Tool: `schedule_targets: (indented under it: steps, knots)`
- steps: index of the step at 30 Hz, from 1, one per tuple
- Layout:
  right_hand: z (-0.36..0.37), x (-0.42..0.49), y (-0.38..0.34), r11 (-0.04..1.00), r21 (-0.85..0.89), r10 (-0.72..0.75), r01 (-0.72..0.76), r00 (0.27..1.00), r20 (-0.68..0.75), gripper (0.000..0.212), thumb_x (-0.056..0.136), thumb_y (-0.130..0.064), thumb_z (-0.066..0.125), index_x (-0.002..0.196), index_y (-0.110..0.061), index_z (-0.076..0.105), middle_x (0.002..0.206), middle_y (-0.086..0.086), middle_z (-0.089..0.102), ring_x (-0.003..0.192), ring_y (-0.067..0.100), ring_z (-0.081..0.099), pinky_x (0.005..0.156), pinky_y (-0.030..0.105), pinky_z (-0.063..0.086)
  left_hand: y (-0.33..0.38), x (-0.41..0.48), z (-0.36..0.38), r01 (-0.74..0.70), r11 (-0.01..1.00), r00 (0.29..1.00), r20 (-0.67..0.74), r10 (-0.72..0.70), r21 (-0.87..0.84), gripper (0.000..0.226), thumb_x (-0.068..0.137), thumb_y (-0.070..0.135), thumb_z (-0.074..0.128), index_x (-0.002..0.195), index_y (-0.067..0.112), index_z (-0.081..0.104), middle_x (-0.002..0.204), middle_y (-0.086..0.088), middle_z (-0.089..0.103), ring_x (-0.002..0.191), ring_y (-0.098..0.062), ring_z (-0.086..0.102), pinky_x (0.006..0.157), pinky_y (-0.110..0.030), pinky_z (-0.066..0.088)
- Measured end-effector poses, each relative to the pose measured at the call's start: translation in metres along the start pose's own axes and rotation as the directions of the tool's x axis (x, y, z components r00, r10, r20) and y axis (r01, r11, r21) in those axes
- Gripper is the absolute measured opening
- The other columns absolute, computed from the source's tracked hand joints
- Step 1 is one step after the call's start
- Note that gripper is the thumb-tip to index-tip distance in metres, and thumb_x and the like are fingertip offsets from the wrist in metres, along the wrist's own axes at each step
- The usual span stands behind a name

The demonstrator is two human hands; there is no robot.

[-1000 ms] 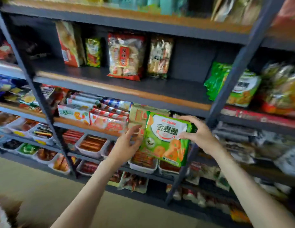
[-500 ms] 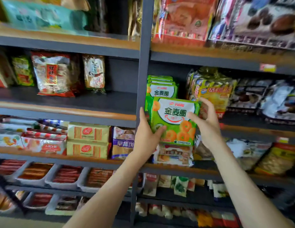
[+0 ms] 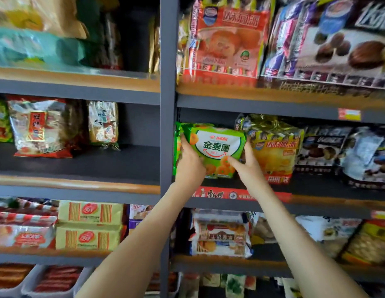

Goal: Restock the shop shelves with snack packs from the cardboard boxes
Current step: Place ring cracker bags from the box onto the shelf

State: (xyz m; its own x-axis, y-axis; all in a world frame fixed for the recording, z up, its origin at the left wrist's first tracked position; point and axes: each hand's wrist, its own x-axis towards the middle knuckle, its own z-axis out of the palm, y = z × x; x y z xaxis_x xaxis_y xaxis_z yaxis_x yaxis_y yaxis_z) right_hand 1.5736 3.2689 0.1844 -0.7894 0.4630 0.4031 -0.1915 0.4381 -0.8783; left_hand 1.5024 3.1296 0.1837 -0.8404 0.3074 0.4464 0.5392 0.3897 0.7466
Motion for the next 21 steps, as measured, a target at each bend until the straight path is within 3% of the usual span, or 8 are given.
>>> schedule_targets:
  steps: [2, 5, 8, 10, 15, 17, 21]
  knots:
    - [0.005, 0.012, 0.008, 0.995, -0.095, -0.008, 0.009, 1.0, 0.012, 0.074, 0.091, -0.019, 0.064, 0.15, -0.032, 0.021, 0.147, -0.012, 0.039, 0.13, 0.004, 0.035, 0.109, 0.031, 0.031, -0.006, 0.011, 0.004, -0.014, 0.997, 1.0, 0.006, 0.013, 0.081, 0.105, 0.084, -0.001, 0.064, 0.15, 0.01, -0.017, 0.155, -0.022, 0.017, 0.132, -0.037, 0.041, 0.103, -0.042, 0.041]
    - [0.014, 0.023, 0.025, 0.982, -0.186, 0.001, 0.007, 0.999, 0.045, 0.088, 0.084, -0.02, 0.072, 0.152, -0.024, 0.016, 0.144, -0.011, 0.037, 0.13, 0.003, 0.033, 0.111, 0.027, 0.027, -0.018, 0.021, 0.014, 0.054, 0.989, 0.989, 0.13, -0.072, 0.136, 0.124, 0.077, 0.019, 0.079, 0.149, 0.016, -0.021, 0.159, -0.013, 0.002, 0.141, -0.029, 0.026, 0.109, -0.037, 0.032]
    - [0.025, 0.028, 0.042, 0.969, -0.234, -0.049, 0.072, 0.994, 0.102, 0.094, 0.079, -0.011, 0.076, 0.15, -0.013, 0.015, 0.145, 0.0, 0.038, 0.132, 0.005, 0.034, 0.114, 0.031, 0.027, -0.033, 0.024, 0.023, 0.159, 0.949, 0.971, 0.128, -0.199, 0.271, 0.129, 0.078, 0.029, 0.078, 0.143, 0.014, -0.032, 0.157, -0.015, -0.001, 0.145, -0.029, 0.013, 0.115, -0.037, 0.021]
    - [0.03, 0.03, 0.047, 0.957, -0.266, -0.075, 0.115, 0.985, 0.155, 0.097, 0.078, -0.012, 0.077, 0.15, -0.013, 0.011, 0.147, 0.002, 0.034, 0.136, 0.01, 0.033, 0.115, 0.033, 0.027, -0.04, 0.018, 0.026, 0.163, 0.953, 0.972, 0.127, -0.2, 0.255, 0.124, 0.083, 0.023, 0.074, 0.142, 0.015, -0.035, 0.156, -0.011, -0.019, 0.146, -0.032, -0.001, 0.117, -0.038, 0.013]
    - [0.035, 0.03, 0.049, 0.924, -0.349, -0.089, 0.154, 0.977, 0.195, 0.1, 0.08, -0.022, 0.076, 0.151, -0.019, 0.007, 0.151, 0.0, 0.03, 0.137, 0.009, 0.033, 0.113, 0.031, 0.032, -0.045, 0.013, 0.032, 0.015, 0.887, 1.0, -0.008, -0.013, 0.462, 0.095, 0.094, 0.004, 0.045, 0.138, 0.014, -0.038, 0.131, -0.02, -0.051, 0.142, -0.041, -0.023, 0.118, -0.04, 0.013]
    - [0.036, 0.027, 0.046, 0.912, -0.394, -0.045, 0.109, 0.984, 0.17, 0.105, 0.082, -0.025, 0.074, 0.153, -0.02, -0.003, 0.155, 0.003, 0.025, 0.138, 0.012, 0.033, 0.111, 0.031, 0.032, -0.046, 0.013, 0.034, -0.004, 0.855, 1.0, -0.019, 0.017, 0.519, 0.093, 0.094, 0.005, 0.044, 0.139, 0.011, -0.037, 0.127, -0.023, -0.053, 0.139, -0.043, -0.028, 0.118, -0.043, 0.014]
    - [0.038, 0.011, 0.041, 0.796, -0.602, -0.043, 0.063, 0.998, 0.047, 0.107, 0.083, -0.037, 0.071, 0.152, -0.014, -0.007, 0.15, 0.012, 0.03, 0.135, 0.026, 0.034, 0.104, 0.038, 0.037, -0.049, 0.004, 0.033, -0.117, 0.818, 0.992, 0.025, 0.124, 0.563, 0.091, 0.093, 0.005, 0.044, 0.142, 0.008, -0.032, 0.144, -0.017, -0.043, 0.136, -0.038, -0.035, 0.118, -0.047, -0.002]
